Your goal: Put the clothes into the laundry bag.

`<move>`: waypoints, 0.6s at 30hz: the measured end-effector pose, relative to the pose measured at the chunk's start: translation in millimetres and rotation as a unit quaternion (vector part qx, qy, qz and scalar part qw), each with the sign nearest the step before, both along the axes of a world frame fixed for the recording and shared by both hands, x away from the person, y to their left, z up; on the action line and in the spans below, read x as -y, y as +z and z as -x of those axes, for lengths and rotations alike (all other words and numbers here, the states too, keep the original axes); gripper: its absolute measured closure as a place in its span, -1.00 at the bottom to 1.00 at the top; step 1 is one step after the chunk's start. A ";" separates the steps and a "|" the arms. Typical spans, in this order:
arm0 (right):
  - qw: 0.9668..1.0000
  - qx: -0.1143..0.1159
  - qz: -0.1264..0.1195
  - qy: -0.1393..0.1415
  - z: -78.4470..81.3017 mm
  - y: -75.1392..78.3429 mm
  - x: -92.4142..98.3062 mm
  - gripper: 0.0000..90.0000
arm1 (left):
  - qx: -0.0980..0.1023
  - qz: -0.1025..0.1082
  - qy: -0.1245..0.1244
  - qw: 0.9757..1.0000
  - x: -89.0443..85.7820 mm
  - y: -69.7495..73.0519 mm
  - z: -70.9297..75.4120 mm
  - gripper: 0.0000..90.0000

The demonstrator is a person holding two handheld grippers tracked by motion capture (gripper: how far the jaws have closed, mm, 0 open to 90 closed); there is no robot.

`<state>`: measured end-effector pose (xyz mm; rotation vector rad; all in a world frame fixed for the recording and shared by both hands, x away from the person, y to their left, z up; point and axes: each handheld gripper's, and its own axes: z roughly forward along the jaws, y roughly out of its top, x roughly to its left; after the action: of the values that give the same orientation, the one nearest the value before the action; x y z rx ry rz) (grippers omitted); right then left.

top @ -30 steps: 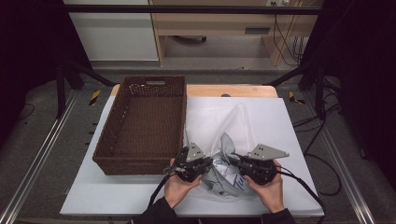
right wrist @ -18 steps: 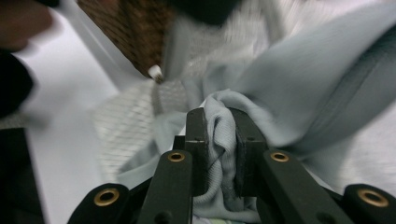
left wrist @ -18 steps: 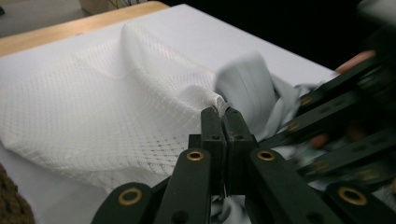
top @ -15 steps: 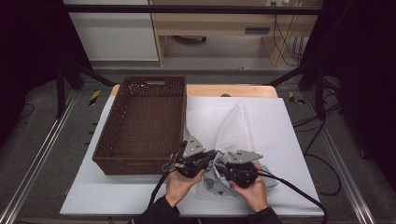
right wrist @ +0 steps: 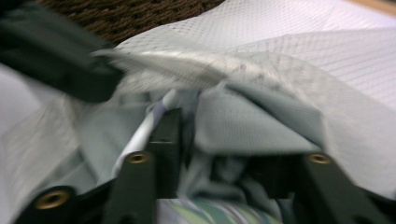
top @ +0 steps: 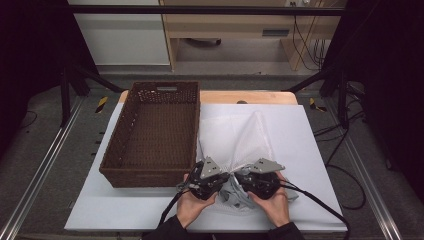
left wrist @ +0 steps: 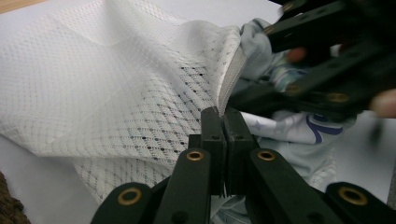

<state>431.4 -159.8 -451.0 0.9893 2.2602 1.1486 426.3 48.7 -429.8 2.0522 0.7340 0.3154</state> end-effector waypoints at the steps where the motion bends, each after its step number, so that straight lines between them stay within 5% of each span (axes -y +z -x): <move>1: 1.000 0.009 0.007 0.003 5.9 3.7 2.7 0.12 | 0.001 0.000 0.001 1.000 -0.3 0.3 -0.3 0.97; 3: 1.000 0.025 0.007 0.009 17.6 12.7 9.8 0.02 | 0.001 0.002 0.004 1.000 -1.9 0.7 -1.5 0.97; 6: 0.999 0.037 -0.029 0.003 27.7 24.9 26.1 -0.05 | -0.001 0.003 0.006 1.000 -3.3 0.1 -3.1 0.97; 9: 0.998 0.062 -0.020 -0.027 24.3 33.9 37.5 -0.12 | -0.003 0.002 0.007 1.000 -3.4 -0.7 -3.9 0.97; 11: 0.998 0.048 -0.026 -0.018 17.8 31.7 35.1 -0.07 | -0.003 0.003 0.008 1.000 -3.6 -0.7 -4.2 0.97; 16: 0.999 0.013 -0.035 0.010 6.3 16.8 23.0 0.77 | -0.002 0.008 0.012 1.000 -6.3 1.8 -6.1 0.97; 18: 0.999 0.011 -0.035 0.018 8.0 14.5 20.1 0.92 | -0.001 0.013 0.014 1.000 -7.2 3.9 -6.6 0.97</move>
<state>423.3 -179.9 -436.4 0.9606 2.2436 1.2555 432.8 55.9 -425.9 2.0196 0.7637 0.3183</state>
